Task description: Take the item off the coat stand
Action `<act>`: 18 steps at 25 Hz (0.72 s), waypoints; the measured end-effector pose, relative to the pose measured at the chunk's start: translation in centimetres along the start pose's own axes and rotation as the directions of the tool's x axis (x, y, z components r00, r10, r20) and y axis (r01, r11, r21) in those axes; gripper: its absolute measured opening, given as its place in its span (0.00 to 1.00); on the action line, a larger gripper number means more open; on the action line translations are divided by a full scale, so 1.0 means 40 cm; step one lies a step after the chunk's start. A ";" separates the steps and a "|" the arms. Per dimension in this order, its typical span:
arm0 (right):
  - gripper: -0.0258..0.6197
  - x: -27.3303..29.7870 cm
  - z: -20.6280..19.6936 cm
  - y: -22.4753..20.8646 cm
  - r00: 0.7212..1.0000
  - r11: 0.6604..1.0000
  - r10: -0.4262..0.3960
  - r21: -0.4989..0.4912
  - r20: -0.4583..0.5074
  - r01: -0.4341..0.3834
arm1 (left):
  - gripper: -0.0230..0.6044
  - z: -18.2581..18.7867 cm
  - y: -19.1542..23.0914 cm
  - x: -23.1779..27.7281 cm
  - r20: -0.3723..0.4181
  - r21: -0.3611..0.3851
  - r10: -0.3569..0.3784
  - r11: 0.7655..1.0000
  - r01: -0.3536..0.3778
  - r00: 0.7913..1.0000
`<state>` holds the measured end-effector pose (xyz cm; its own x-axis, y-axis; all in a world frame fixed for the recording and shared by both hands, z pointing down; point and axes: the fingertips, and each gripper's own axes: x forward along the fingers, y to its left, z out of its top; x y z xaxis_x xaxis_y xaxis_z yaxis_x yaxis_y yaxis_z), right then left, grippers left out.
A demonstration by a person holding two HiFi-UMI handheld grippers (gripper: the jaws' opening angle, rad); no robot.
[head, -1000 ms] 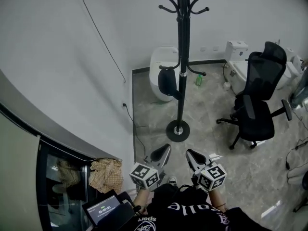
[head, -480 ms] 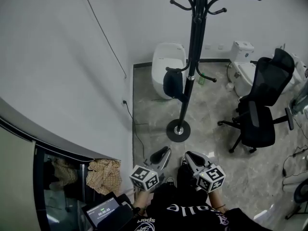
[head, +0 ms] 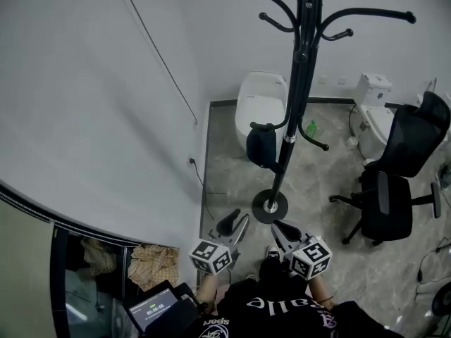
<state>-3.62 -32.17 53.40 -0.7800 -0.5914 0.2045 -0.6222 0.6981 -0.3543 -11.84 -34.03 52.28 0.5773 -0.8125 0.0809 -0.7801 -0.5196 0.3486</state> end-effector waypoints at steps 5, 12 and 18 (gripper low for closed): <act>0.09 0.027 0.072 -0.102 1.000 0.999 0.012 -0.032 -0.002 -0.012 | 0.25 0.062 0.106 0.137 0.001 0.084 0.054 0.995 -0.053 0.999; 0.09 0.042 0.123 -0.208 1.000 1.000 0.005 -0.027 0.015 -0.005 | 0.35 0.163 0.235 0.322 -0.025 0.189 0.060 0.981 -0.054 0.998; 0.09 0.042 0.135 -0.272 1.000 1.000 -0.010 -0.006 0.020 0.010 | 0.44 0.174 0.303 0.470 -0.103 0.218 0.031 0.976 -0.008 0.994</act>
<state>2.21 -42.95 52.69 -0.7721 -0.6064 0.1902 -0.6307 0.6943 -0.3466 -12.12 -57.45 51.52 0.5747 -0.7966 0.1874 -0.8183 -0.5584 0.1361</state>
